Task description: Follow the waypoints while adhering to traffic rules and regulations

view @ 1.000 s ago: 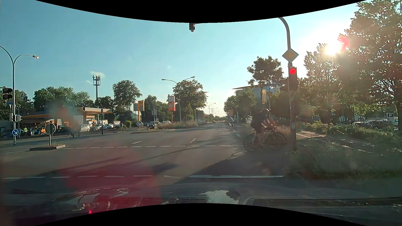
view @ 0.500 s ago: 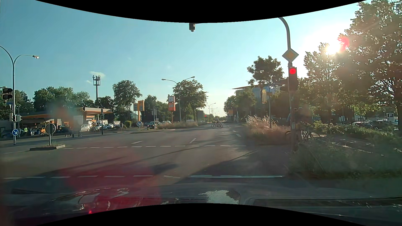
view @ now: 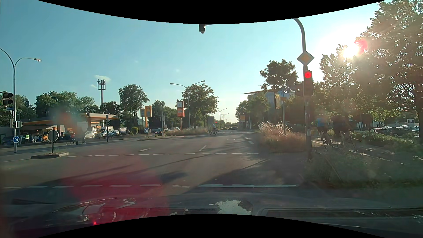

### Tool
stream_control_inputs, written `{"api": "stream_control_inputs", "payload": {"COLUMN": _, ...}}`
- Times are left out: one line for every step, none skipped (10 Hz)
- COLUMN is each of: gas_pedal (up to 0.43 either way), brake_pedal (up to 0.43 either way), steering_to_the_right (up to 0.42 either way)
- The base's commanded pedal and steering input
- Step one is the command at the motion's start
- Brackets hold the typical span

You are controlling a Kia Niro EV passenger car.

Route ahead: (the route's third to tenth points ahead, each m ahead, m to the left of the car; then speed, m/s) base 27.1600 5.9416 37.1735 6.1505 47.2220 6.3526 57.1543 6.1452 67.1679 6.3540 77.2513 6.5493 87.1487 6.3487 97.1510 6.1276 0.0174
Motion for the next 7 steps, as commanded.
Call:
{"api": "stream_control_inputs", "payload": {"gas_pedal": 0.000, "brake_pedal": 0.244, "steering_to_the_right": 0.015}}
{"api": "stream_control_inputs", "payload": {"gas_pedal": 0.000, "brake_pedal": 0.244, "steering_to_the_right": 0.015}}
{"api": "stream_control_inputs", "payload": {"gas_pedal": 0.000, "brake_pedal": 0.244, "steering_to_the_right": 0.015}}
{"api": "stream_control_inputs", "payload": {"gas_pedal": 0.000, "brake_pedal": 0.244, "steering_to_the_right": 0.015}}
{"api": "stream_control_inputs", "payload": {"gas_pedal": 0.000, "brake_pedal": 0.244, "steering_to_the_right": 0.015}}
{"api": "stream_control_inputs", "payload": {"gas_pedal": 0.000, "brake_pedal": 0.244, "steering_to_the_right": 0.015}}
{"api": "stream_control_inputs", "payload": {"gas_pedal": 0.000, "brake_pedal": 0.244, "steering_to_the_right": 0.015}}
